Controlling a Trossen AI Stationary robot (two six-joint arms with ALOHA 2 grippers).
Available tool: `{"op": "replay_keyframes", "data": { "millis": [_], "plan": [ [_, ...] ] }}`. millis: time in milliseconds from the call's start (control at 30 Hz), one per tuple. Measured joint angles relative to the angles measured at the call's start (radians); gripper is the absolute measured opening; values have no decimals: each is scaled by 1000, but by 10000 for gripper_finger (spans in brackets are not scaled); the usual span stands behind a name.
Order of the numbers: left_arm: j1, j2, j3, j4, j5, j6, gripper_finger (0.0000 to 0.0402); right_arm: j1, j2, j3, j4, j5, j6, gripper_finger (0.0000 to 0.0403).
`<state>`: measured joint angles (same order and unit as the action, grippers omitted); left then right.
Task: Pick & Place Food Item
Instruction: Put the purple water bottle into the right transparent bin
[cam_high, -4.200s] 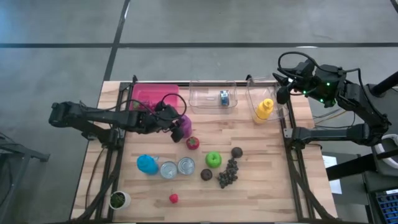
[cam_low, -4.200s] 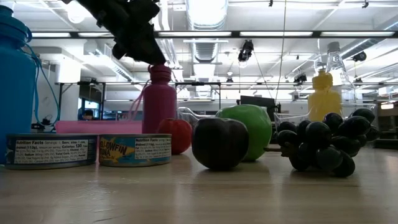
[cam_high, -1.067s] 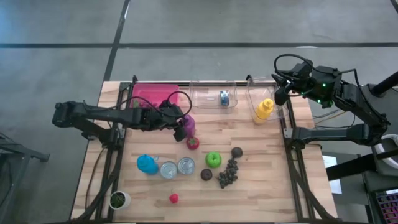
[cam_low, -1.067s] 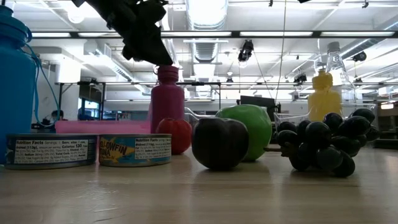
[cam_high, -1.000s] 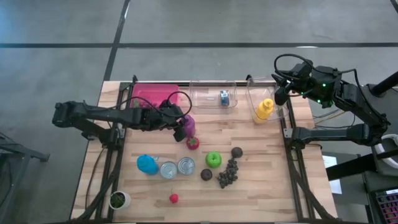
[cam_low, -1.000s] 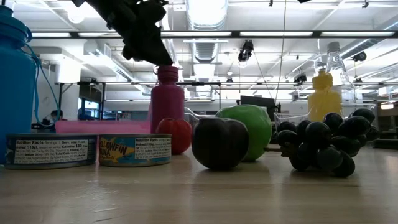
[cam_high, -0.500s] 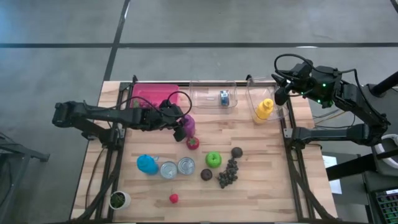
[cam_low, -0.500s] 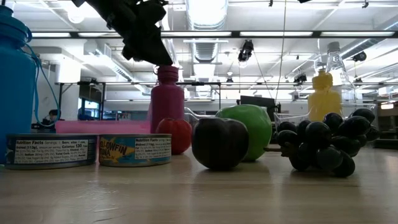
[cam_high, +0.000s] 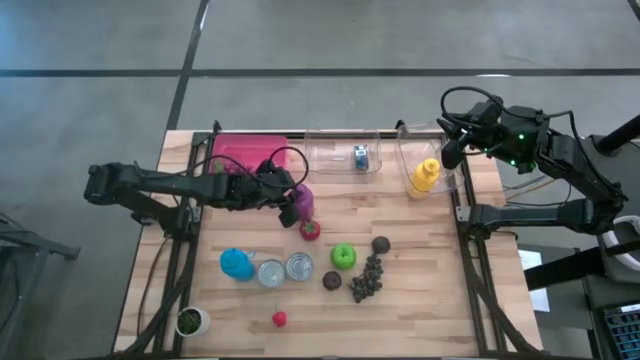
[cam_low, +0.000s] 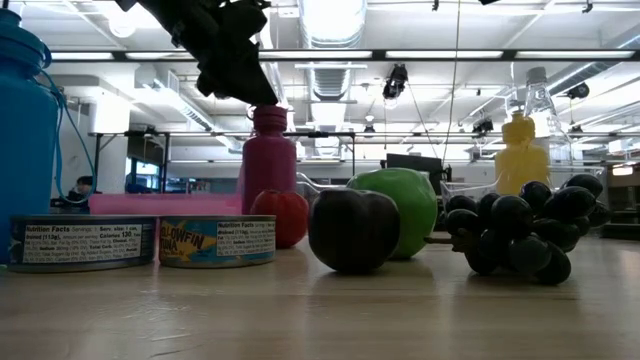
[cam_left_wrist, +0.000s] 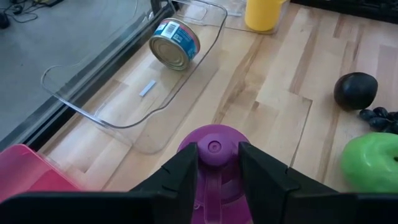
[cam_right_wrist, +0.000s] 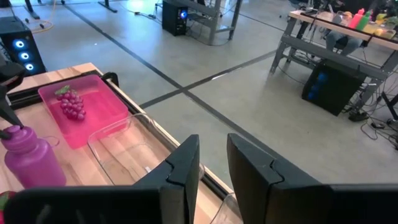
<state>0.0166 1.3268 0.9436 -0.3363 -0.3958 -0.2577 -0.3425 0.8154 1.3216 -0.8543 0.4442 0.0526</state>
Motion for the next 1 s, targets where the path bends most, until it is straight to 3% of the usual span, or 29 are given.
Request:
{"op": "replay_keyframes", "data": {
  "millis": [367, 700, 1000],
  "plan": [
    [0, 0, 0, 6, 0, 0, 61, 0, 0, 0, 0, 0, 0, 93],
    [0, 0, 0, 4, 0, -4, 87, 0, 0, 0, 0, 0, -1, 80],
    [0, 0, 0, 10, 0, -4, 78, 0, 0, 0, 0, 0, -2, 75]
  ]
}}
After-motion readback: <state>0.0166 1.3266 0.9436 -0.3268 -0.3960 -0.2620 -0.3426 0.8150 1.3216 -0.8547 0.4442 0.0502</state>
